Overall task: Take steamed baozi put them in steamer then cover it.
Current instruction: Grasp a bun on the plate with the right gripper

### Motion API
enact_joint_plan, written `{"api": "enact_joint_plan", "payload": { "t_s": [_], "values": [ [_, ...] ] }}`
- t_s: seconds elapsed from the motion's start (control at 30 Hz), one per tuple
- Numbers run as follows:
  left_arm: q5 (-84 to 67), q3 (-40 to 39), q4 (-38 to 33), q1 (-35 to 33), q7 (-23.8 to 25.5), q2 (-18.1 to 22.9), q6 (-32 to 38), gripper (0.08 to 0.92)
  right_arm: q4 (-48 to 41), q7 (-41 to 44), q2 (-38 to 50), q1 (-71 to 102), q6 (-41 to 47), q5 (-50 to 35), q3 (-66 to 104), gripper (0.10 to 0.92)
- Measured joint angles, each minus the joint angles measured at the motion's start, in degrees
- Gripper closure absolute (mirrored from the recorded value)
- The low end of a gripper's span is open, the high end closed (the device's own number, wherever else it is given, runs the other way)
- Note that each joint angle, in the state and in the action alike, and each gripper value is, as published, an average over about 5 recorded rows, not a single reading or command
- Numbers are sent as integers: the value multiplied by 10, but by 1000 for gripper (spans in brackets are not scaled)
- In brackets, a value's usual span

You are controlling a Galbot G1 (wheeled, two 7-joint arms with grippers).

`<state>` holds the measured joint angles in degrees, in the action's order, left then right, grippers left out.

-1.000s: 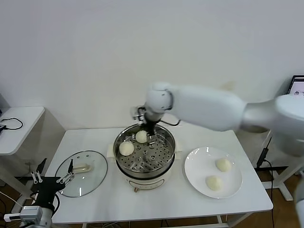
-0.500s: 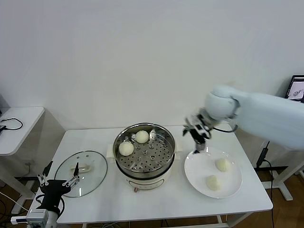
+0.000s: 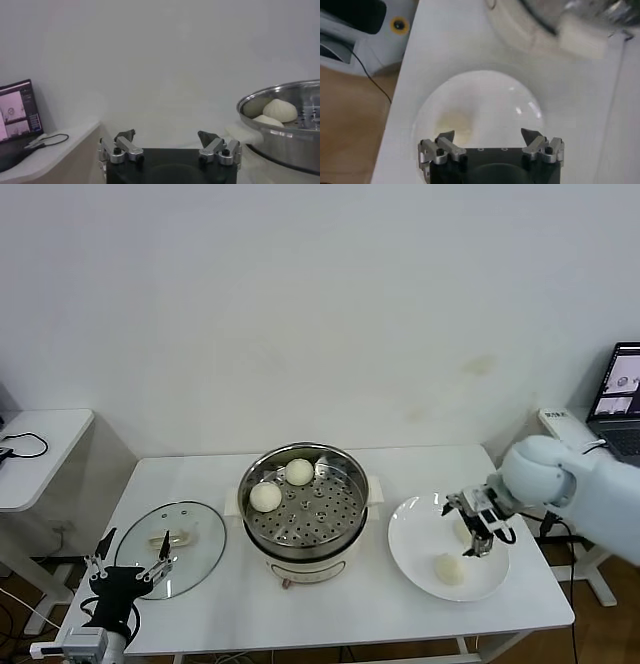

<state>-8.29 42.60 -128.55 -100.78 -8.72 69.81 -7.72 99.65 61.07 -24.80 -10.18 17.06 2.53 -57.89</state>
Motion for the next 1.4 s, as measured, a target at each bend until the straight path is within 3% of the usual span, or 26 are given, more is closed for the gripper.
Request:
{"api": "enact_joint_plan", "payload": {
  "t_s": [0.87, 1.4],
  "values": [
    [0, 15, 13, 0, 1, 2, 1, 177, -92, -29, -58, 206, -15, 101, 126, 209],
    [0, 14, 14, 4, 0, 3, 1, 177, -112, -20, -80, 208, -12, 99, 131, 407]
  ]
}}
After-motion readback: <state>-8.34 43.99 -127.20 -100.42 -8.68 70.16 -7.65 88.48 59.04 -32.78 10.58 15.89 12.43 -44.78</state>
